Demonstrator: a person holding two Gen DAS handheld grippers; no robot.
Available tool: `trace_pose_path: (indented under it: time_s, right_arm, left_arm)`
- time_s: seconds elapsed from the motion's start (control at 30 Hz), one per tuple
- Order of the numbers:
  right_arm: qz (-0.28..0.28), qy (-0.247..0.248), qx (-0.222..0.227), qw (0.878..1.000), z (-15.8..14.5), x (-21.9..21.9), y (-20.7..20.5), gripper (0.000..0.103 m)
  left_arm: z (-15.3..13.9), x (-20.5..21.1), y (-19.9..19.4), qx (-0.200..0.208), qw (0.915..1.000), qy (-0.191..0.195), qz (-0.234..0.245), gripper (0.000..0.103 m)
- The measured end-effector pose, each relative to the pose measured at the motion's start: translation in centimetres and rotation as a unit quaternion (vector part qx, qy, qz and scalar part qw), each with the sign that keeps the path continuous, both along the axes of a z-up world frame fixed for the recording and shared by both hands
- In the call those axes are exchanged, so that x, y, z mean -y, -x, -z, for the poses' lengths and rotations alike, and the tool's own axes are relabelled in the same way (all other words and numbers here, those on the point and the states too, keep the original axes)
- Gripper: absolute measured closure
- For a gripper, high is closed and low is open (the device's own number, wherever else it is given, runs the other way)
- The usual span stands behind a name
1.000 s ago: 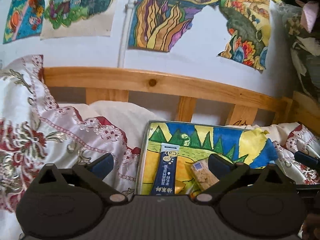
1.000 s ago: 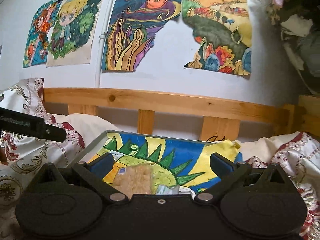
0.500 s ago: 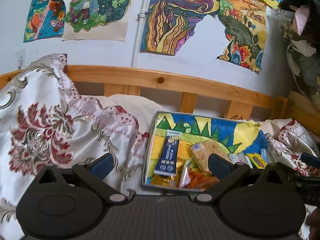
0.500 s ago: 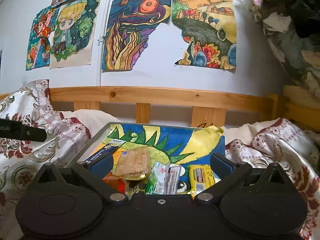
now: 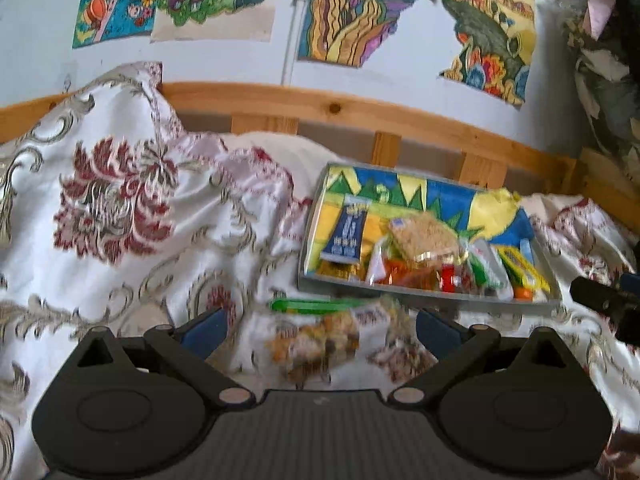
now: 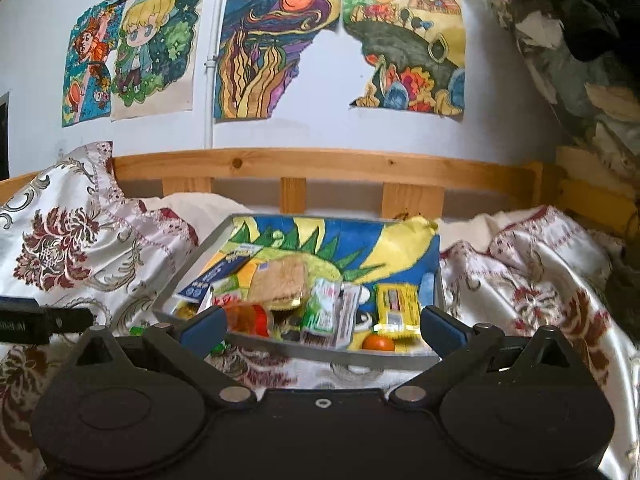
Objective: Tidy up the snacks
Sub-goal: 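Withdraw both tools up and away from the tray, then move both tools toward the nut bar pack and green stick snack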
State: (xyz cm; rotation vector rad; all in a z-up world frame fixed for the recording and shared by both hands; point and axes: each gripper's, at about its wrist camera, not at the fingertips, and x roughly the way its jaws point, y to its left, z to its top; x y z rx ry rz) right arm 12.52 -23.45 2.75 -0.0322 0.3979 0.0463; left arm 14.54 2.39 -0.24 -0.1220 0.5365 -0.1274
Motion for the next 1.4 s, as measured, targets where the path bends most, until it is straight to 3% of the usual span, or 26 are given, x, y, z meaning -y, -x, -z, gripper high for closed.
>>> trace_pose_path:
  time_s: [0.37,0.8,1.4]
  right_arm:
    - [0.031,-0.006,-0.060,0.998,0.8,0.5,1.8,0.001]
    - [0.006,-0.019,-0.120,0.993,2.6,0.5,1.6,0.001]
    - [-0.019,-0.027,-0.130,0.991,3.1,-0.1,1.3,0.001]
  left_arm:
    - [1.1,1.0,1.4,-0.040,0.9991,-0.013,0.001,0.001]
    - [2.2,2.0,1.3,-0.099,0.9946,-0.023,-0.017,0.001]
    - [2.4,1.4,1.3,-0.102,0.9942,-0.031,-0.018,0.001]
